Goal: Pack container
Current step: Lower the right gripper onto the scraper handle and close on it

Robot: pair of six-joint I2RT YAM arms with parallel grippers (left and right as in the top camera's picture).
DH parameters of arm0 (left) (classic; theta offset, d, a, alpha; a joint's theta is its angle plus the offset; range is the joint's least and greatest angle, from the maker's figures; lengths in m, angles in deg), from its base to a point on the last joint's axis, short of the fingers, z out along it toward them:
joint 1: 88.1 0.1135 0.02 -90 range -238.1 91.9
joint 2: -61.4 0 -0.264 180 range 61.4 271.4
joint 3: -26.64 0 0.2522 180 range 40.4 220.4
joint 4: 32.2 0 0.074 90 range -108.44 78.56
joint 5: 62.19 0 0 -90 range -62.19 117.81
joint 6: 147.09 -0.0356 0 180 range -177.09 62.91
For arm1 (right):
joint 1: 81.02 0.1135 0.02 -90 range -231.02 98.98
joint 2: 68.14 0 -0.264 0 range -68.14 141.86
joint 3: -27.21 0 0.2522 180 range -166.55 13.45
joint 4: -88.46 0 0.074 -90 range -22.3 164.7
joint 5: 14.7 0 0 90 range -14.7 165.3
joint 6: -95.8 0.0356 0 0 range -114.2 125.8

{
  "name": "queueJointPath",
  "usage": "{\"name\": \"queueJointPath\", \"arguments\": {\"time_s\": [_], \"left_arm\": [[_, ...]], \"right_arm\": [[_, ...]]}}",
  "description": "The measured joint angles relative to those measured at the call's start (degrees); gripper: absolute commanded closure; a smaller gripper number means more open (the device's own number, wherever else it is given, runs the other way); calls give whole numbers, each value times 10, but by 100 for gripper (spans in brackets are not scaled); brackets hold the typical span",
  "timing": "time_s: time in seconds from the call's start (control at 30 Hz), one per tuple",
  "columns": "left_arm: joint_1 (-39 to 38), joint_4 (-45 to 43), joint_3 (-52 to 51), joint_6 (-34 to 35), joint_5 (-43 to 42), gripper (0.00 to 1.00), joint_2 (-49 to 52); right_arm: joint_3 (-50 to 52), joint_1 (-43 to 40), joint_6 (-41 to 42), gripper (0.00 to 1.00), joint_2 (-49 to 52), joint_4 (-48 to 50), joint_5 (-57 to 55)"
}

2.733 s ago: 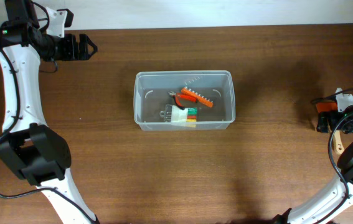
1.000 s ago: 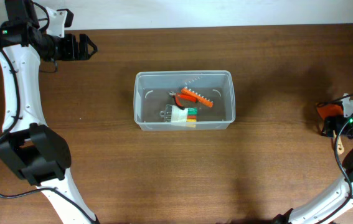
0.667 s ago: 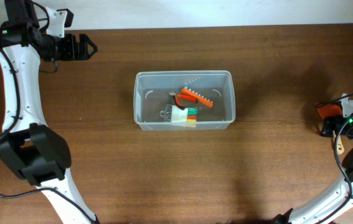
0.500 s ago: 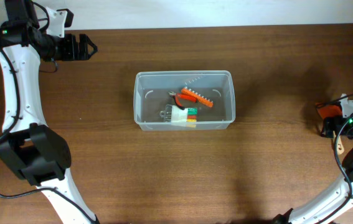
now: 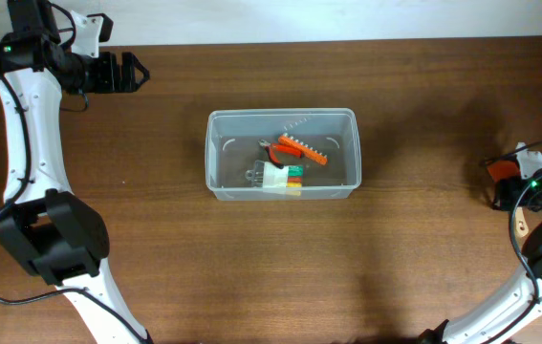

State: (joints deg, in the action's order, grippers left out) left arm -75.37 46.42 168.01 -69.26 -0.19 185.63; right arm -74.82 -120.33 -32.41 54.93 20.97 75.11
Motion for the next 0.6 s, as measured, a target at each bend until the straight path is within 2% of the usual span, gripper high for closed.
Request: {"name": "queueJointPath", "arguments": {"time_s": [0.23, 0.6], "left_arm": [[0, 0, 0, 0, 0, 1, 0], [0, 0, 0, 0, 0, 1, 0]], "right_arm": [[0, 8, -1, 42, 0, -5, -5], [0, 7, -2, 45, 0, -5, -7]]}}
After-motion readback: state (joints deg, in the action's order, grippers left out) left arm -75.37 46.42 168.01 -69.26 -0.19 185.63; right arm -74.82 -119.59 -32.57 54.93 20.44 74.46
